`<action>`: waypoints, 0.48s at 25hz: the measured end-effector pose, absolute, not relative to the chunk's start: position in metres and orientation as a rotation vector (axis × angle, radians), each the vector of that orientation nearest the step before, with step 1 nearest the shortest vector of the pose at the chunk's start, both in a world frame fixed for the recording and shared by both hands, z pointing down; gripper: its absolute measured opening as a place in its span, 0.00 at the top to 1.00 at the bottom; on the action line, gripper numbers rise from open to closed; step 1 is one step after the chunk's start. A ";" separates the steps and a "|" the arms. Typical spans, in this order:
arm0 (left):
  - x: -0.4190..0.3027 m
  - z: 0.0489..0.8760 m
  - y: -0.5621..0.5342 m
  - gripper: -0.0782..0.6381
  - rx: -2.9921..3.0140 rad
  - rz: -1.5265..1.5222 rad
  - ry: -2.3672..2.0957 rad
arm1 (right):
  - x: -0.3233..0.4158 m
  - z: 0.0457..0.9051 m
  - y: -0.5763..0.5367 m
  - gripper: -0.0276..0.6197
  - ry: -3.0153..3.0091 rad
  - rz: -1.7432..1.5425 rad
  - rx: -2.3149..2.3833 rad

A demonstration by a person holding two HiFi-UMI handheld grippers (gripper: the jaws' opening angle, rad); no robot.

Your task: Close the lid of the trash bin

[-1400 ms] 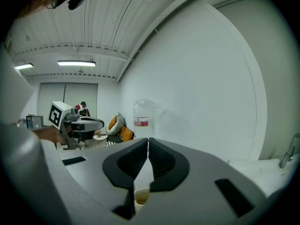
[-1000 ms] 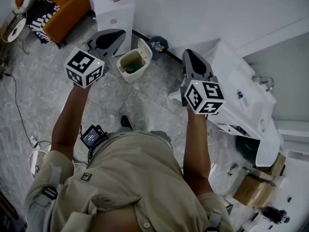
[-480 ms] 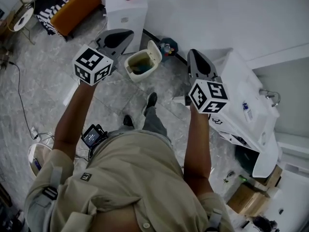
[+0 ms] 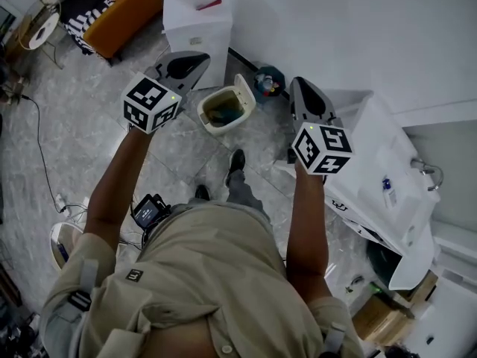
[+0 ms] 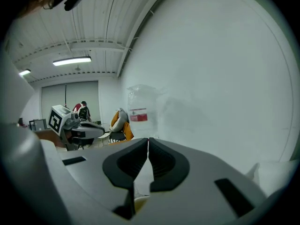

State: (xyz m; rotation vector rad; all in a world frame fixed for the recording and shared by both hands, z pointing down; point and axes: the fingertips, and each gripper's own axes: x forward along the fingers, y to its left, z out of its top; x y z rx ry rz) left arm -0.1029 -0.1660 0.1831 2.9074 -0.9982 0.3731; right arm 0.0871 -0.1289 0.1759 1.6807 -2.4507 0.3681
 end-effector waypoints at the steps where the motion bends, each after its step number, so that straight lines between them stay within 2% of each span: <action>1: -0.097 0.188 -0.175 0.87 2.899 0.378 -0.992 | 0.092 0.180 -0.137 0.92 -2.445 0.378 1.678; 12: -0.029 0.270 -0.245 0.87 2.811 0.464 -0.880 | 0.148 0.246 -0.198 0.92 -2.363 0.516 1.650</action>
